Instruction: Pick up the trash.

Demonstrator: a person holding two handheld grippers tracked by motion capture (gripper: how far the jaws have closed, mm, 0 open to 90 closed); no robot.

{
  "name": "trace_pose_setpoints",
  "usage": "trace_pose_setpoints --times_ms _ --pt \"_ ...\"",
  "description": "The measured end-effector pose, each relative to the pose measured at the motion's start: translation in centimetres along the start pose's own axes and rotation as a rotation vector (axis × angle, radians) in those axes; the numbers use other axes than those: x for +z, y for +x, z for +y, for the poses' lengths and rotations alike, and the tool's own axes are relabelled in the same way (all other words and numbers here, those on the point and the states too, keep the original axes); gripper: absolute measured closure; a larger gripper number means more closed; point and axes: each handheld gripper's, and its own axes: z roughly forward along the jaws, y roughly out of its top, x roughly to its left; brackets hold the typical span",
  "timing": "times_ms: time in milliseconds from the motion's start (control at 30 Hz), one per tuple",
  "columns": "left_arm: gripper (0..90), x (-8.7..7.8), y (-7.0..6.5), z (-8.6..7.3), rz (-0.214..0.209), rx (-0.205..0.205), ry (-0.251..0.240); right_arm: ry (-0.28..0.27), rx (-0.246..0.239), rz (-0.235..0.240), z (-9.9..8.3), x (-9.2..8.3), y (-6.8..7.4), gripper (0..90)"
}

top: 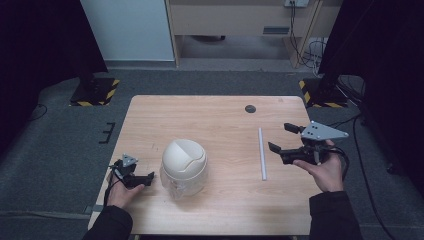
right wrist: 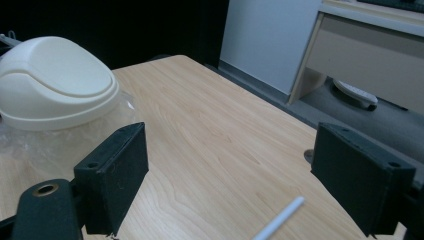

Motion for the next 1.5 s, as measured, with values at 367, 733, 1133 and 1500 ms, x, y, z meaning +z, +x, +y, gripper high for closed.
trace_pose_setpoints --times_ms 367,733,1133,1500 --pt "0.0 0.0 0.0 0.0 0.000 0.000 0.000 -0.001 -0.067 0.098 3.2 3.8 2.6 15.7" --pt "0.0 0.0 0.0 0.0 0.000 0.000 0.000 0.002 -0.110 0.142 5.3 6.3 4.4 16.0" --pt "0.0 0.0 0.0 0.0 0.000 0.000 0.000 0.007 -0.146 0.214 6.9 8.9 6.7 16.0" --pt "0.0 0.0 0.0 0.0 0.000 0.000 0.000 0.026 -0.137 0.312 5.9 11.5 9.2 16.8"
